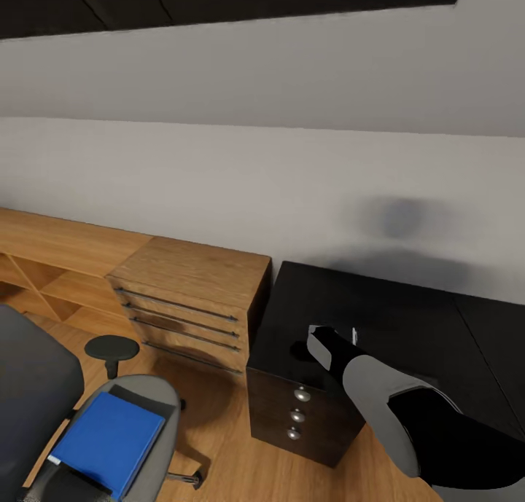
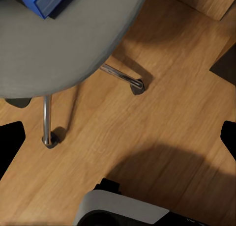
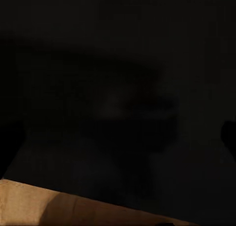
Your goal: In the bedroom, organize the workspace by keeping the computer under the desk, ensuring the monitor is on the desk, placing the keyboard on the desk next to the monitor, placing the mouse on the desk next to the keyboard, moving the folder from the swivel chair onto the desk next to the mouse, stacking the notebook on top of the folder with the pen on top of the notebook, and positioning the swivel chair next to the desk.
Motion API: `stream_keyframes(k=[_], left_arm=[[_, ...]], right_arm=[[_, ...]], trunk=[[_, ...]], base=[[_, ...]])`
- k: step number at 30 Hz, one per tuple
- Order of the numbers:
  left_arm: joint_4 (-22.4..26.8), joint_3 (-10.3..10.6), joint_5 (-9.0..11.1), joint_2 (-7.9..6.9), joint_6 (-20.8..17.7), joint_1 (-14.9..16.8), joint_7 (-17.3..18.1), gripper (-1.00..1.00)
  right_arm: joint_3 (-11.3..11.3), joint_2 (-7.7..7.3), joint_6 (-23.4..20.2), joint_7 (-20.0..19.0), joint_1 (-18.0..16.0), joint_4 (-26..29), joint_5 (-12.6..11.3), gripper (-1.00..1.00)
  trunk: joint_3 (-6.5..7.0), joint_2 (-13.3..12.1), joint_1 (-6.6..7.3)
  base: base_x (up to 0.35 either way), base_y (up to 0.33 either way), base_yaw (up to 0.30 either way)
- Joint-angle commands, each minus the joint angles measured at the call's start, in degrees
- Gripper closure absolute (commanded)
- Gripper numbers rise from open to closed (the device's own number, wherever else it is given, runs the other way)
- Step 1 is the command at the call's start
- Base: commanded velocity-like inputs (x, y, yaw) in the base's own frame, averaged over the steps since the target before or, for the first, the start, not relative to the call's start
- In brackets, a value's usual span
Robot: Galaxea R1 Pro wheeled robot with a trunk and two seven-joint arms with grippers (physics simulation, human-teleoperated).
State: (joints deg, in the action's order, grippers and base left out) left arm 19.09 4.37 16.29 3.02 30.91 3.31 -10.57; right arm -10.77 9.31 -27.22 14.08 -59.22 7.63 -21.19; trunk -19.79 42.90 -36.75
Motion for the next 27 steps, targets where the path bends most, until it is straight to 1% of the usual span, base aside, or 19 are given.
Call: stream_keyframes(k=[1, 8, 19, 27], left_arm=[[-0.01, 0.47, 0.41, -0.03, 0.21, 0.03, -0.33, -1.0], [-0.01, 0.47, 0.39, -0.03, 0.21, 0.03, -0.33, -1.0], [-0.01, 0.47, 0.33, -0.03, 0.21, 0.03, -0.33, -1.0], [-0.01, 0.47, 0.32, -0.03, 0.21, 0.03, -0.31, -1.0]], right_arm=[[-0.47, 0.05, -0.25, 0.39, -0.02, 0.1, -0.59, -1.0], [-0.48, 0.35, 1.12, 0.46, -0.02, 0.1, -0.53, -1.0], [-0.48, 0.43, 2.58, 0.37, -0.02, -0.03, -0.47, -1.0], [-0.48, 0.46, 2.83, 0.34, 0.01, -0.11, -0.43, -1.0]], trunk=[[-0.07, 0.06, -0.01], [-0.08, 0.06, -0.01], [-0.08, 0.06, -0.01], [-0.16, 0.06, -0.01]], base=[[-0.018, 0.0, 0.064], [-0.007, 0.0, 0.171], [-0.001, 0.0, 0.244], [0.0, 0.0, 0.252]])
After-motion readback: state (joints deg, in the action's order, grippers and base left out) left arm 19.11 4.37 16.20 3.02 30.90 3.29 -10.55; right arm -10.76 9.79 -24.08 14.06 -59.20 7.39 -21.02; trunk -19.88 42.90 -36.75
